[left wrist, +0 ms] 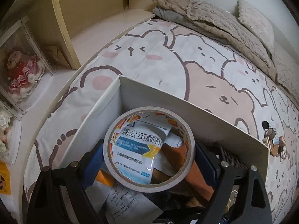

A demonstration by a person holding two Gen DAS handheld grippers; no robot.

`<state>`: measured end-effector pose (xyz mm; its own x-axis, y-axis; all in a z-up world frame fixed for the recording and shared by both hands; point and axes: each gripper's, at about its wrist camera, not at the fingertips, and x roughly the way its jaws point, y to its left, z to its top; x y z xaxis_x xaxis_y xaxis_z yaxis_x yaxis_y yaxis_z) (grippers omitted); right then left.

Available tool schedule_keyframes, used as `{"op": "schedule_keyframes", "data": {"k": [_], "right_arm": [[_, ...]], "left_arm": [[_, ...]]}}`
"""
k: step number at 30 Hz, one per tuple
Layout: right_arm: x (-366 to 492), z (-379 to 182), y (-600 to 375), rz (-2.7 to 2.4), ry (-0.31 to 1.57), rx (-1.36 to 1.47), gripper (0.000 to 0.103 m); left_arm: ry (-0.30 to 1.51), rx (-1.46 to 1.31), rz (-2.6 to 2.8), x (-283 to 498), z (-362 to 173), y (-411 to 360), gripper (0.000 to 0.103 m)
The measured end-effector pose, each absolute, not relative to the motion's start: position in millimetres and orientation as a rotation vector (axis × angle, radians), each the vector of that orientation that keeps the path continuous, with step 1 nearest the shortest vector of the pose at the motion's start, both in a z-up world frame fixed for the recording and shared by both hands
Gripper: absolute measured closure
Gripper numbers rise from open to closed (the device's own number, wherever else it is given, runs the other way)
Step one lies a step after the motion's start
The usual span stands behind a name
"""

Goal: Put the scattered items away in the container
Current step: 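Lower the white tape roll into the shoe box and open the left tool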

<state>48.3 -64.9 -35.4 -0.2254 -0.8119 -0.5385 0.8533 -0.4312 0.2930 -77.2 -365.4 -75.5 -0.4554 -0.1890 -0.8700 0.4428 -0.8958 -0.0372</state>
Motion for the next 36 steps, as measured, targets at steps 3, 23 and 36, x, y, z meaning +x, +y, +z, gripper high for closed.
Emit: {"op": "schedule_keyframes", "data": {"k": [3,23,36], "right_arm": [[50,-33,-63,-1.861,0.071,0.759,0.020],[62,-16,-47,-1.867,0.022,0.713,0.020],[73,-3,-36,-1.906,0.026,0.678,0.020]], "left_arm": [[0.377,1.385,-2.359,-78,-77,-366,0.012],[0.384,1.354,-2.367,-59,-59,-349,0.000],[0.324,1.236,-2.482,-28,-32,-315,0.000]]}}
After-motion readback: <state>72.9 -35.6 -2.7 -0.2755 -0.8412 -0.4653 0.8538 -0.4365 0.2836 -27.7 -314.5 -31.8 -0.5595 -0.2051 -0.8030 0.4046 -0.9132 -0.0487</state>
